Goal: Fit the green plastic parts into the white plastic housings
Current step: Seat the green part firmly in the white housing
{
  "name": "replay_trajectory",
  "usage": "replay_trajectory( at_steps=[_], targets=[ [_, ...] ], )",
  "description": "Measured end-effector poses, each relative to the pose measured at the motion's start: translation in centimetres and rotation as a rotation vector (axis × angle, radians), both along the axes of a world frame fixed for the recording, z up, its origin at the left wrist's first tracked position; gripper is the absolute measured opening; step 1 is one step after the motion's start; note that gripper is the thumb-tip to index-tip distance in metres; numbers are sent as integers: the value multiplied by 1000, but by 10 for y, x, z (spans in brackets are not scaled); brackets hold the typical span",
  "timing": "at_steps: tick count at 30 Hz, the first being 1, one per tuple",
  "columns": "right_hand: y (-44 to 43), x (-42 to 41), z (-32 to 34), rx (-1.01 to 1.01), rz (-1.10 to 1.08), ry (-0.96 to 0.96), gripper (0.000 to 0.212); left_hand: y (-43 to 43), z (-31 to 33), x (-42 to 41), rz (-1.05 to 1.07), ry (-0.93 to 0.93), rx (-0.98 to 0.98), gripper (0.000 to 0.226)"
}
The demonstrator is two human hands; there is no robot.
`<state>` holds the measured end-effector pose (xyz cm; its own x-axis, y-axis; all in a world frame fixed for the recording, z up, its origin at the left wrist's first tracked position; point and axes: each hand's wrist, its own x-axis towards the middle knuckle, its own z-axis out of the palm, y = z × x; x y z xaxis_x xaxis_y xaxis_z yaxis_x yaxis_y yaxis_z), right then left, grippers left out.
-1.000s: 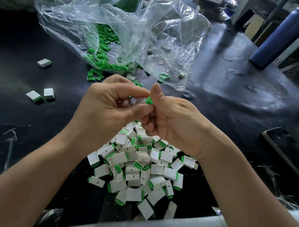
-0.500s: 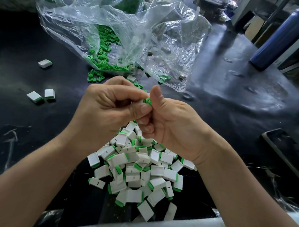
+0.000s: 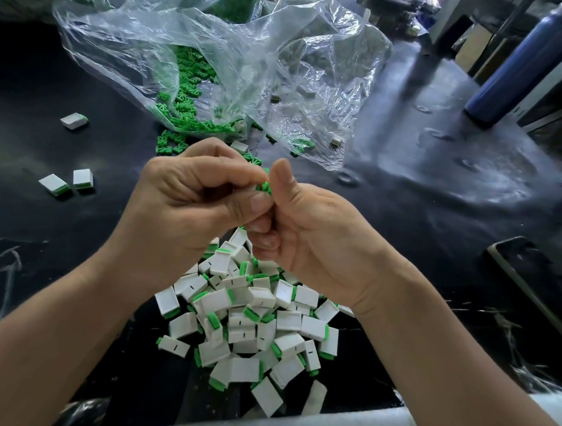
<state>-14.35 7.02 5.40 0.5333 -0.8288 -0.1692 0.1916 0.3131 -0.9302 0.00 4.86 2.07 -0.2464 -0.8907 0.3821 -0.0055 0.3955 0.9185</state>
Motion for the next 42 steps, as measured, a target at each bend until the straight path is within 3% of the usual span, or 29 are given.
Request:
replay_trajectory(
  at_steps=[10,14,22,29,42],
  targets=[
    [-9,-4,-4,112,51,-26,50,9,12,-3,-27,19,41,23],
    [-8,-7,-4,104,43,-29,40,11,15,-4,-63,161,110,24],
    [-9,-5,-6,84,6,48,41,13,17,-8,-43,131,144,25],
    [-9,-5,-9,81,-10,119,39,12,13,-3,-33,-46,102,11],
    [-1,1,-7,37,-72,203,32,16,16,-6,53,-194,-19,21]
  ],
)
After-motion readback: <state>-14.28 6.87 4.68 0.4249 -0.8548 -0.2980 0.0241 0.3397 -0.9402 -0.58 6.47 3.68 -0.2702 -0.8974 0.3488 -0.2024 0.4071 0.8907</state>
